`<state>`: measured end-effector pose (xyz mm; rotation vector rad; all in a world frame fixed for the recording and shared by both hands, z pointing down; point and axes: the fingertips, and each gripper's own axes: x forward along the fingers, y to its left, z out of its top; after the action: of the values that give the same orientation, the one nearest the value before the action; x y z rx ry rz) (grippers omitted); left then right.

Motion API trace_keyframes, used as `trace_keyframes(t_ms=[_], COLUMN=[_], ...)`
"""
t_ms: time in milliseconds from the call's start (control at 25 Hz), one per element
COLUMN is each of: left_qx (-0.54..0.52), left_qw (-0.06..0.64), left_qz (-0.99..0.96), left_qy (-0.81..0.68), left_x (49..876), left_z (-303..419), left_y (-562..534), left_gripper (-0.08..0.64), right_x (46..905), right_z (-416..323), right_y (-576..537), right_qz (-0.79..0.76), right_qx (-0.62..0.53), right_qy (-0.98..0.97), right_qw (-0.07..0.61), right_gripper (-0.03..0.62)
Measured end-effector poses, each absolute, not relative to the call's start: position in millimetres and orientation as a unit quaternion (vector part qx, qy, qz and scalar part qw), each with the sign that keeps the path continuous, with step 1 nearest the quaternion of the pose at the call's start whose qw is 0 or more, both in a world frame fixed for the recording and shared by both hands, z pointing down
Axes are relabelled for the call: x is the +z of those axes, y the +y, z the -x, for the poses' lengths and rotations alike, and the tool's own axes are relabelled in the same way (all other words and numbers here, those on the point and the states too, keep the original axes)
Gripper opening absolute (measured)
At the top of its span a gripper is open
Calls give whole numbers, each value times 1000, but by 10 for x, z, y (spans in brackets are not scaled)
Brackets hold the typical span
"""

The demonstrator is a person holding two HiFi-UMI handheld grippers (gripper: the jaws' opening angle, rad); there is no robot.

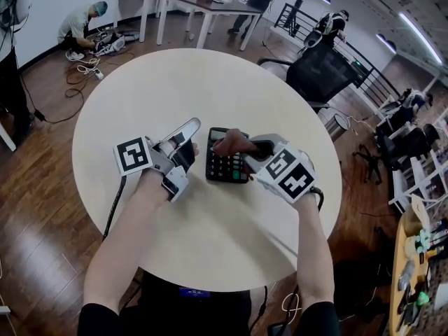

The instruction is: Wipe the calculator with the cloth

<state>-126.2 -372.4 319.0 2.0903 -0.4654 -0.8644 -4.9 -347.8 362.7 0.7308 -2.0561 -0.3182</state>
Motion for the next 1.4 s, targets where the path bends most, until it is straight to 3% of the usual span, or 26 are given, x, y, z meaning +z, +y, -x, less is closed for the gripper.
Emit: trace_keyframes(t_ms=[160, 320, 880, 1200, 1400], left_qx=[-348, -348, -339, -341, -340], left_qw=[405, 404, 398, 396, 397], left_qz=[-826, -826, -832, -833, -832], left_qy=[-181, -182, -186, -183, -185], left_x=[3180, 3191, 3187, 3187, 3194], left_z=[1267, 1255, 1259, 1257, 1241], left_y=[-3725, -3734, -3749, -3734, -3735], left_gripper=[-3, -3, -3, -3, -4], right_x=[3528, 3804, 4112, 3612, 3836], right_z=[5, 71, 205, -22, 52], right_y=[-3983, -4068, -2709, -3873, -3972], right_qz=[-356, -317, -105, -331, -301], right_qx=[-148, -148, -121, -163, -157], right_qy=[-819, -812, -829, -806, -805], right_qw=[425, 467, 537, 463, 487], right_gripper=[84, 84, 84, 84, 84])
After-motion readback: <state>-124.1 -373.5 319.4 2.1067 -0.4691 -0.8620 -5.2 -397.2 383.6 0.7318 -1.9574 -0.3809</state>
